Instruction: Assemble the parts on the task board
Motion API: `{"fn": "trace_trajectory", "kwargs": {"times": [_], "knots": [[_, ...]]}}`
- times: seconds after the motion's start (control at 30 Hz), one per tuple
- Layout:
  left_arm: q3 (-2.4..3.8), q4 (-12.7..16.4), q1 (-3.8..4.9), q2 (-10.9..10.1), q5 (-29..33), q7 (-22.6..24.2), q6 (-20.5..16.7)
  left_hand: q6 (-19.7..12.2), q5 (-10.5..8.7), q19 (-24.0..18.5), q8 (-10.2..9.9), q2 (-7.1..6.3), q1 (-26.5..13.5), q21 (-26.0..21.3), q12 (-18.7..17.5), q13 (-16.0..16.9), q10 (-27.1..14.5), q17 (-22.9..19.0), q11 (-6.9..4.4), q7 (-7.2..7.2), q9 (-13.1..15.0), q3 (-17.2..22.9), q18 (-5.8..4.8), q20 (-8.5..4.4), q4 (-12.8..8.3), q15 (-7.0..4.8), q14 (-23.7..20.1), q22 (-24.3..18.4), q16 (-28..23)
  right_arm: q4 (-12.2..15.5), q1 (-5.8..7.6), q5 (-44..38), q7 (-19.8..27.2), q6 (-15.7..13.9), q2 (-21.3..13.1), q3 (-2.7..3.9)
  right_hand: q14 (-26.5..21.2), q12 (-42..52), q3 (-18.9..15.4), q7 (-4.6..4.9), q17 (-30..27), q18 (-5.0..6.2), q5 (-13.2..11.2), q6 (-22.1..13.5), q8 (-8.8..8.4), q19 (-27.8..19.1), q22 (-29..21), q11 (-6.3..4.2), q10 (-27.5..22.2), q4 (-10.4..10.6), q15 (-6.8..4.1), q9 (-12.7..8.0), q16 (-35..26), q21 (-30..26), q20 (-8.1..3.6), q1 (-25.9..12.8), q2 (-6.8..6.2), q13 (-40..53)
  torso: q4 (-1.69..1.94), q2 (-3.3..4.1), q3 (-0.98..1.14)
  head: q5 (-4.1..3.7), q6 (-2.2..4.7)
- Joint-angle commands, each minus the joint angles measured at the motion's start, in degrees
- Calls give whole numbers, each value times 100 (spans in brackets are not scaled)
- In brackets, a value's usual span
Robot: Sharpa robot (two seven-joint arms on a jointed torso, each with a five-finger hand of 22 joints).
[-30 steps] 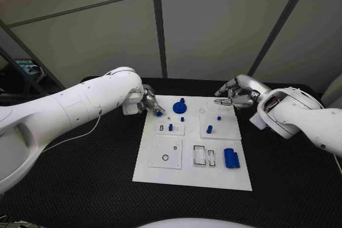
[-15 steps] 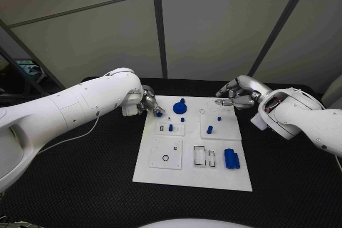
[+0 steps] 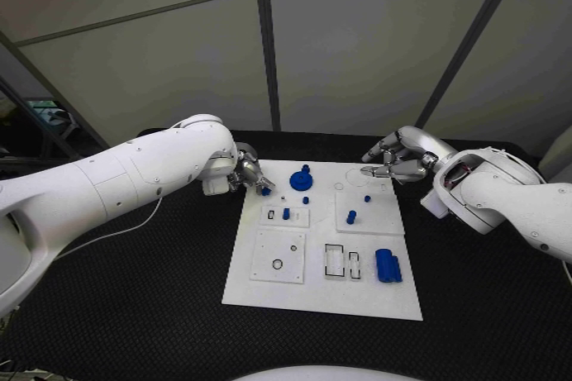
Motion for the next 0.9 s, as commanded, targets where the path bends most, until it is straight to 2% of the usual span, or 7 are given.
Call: {"fn": "trace_trajectory", "kwargs": {"times": [0.03,0.37,0.47,0.53,0.9], "knots": [[2,37,7,-22,13,82,-66,19,28,9,-34,-26,-66,15,21,8,32,757,18,19,-13,2145,-171,27,-2083,40,349,10,6,14,8,-16,32,25,-4,4,263,-34,19,-13,57,97,25,-8,12,23,-5,-23,-8,20,-51,-5,-33,-23,-27,26,18,-6,-1,4,-1,5,2],[1,133,6,-91,19,133,-83,72,184,35,-131,-77,-144,75,58,41,68,778,23,28,-97,2318,-182,30,-2124,42,357,72,19,21,8,-16,29,30,-12,4,263,-34,19,-13,57,97,25,-8,12,23,-5,-23,-8,20,-51,-5,-33,-23,-27,26,18,-6,0,0,0,10,1],[1,166,6,-120,23,163,-113,103,396,38,-212,-104,-195,93,79,62,92,807,26,33,-162,2419,-182,27,-2146,42,369,97,37,24,8,-16,27,33,-16,4,263,-34,19,-13,57,97,25,-8,12,23,-5,-23,-8,20,-51,-5,-33,-23,-27,26,18,-6,-3,0,0,12,1],[1,182,6,-136,26,177,-123,128,443,47,-245,-115,-214,112,92,78,106,823,25,33,-190,2465,-185,25,-2162,41,375,115,46,25,8,-16,26,34,-18,4,263,-34,19,-13,57,97,25,-8,12,23,-5,-23,-8,20,-51,-5,-33,-23,-27,26,18,-6,-3,0,0,13,3],[-1,311,5,-253,63,296,-159,241,501,72,-400,-145,-287,171,155,164,183,879,18,27,-319,2643,-194,17,-2241,31,398,176,80,28,8,-16,22,37,-21,4,263,-34,19,-13,57,97,25,-8,12,23,-5,-23,-8,20,-51,-5,-33,-23,-27,26,18,-6,-1,0,-1,9,4]]}}
